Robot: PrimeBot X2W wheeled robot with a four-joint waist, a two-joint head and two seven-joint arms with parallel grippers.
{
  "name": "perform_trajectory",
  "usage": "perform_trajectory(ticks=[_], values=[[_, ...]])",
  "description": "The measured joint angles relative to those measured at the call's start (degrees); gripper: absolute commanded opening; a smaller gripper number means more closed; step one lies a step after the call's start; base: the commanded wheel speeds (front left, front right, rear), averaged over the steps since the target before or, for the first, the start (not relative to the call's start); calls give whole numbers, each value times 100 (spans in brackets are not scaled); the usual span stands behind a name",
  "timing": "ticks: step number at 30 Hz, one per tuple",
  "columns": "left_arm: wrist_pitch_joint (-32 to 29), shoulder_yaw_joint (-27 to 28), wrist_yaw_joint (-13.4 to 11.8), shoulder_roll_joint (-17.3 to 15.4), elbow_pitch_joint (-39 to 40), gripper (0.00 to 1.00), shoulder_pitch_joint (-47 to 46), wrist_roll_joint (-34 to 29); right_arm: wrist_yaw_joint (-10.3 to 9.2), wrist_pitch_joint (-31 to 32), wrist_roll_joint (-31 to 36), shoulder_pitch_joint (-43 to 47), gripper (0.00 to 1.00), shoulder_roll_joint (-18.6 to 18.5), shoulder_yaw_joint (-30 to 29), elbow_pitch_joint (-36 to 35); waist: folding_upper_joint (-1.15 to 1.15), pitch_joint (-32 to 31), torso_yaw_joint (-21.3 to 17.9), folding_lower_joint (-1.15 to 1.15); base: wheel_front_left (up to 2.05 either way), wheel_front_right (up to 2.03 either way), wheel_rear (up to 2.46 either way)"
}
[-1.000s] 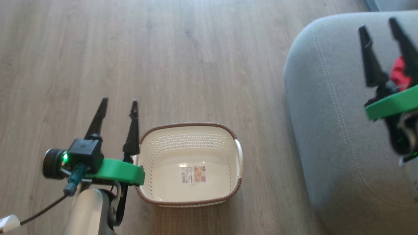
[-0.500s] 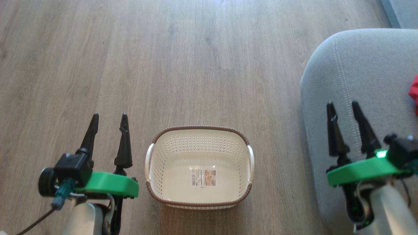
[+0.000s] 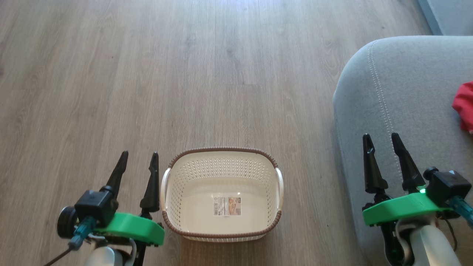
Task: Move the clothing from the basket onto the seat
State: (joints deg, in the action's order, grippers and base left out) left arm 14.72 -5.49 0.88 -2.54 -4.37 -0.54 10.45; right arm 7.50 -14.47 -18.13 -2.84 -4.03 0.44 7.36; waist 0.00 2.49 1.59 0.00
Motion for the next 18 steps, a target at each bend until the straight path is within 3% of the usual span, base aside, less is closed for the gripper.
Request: perform_trajectory(ticks=[18], values=[[0,8,97,0,-40,100,69,133,0,0,-9,3,100,2,43,-13,0,-64,-15,0,0,0,0]])
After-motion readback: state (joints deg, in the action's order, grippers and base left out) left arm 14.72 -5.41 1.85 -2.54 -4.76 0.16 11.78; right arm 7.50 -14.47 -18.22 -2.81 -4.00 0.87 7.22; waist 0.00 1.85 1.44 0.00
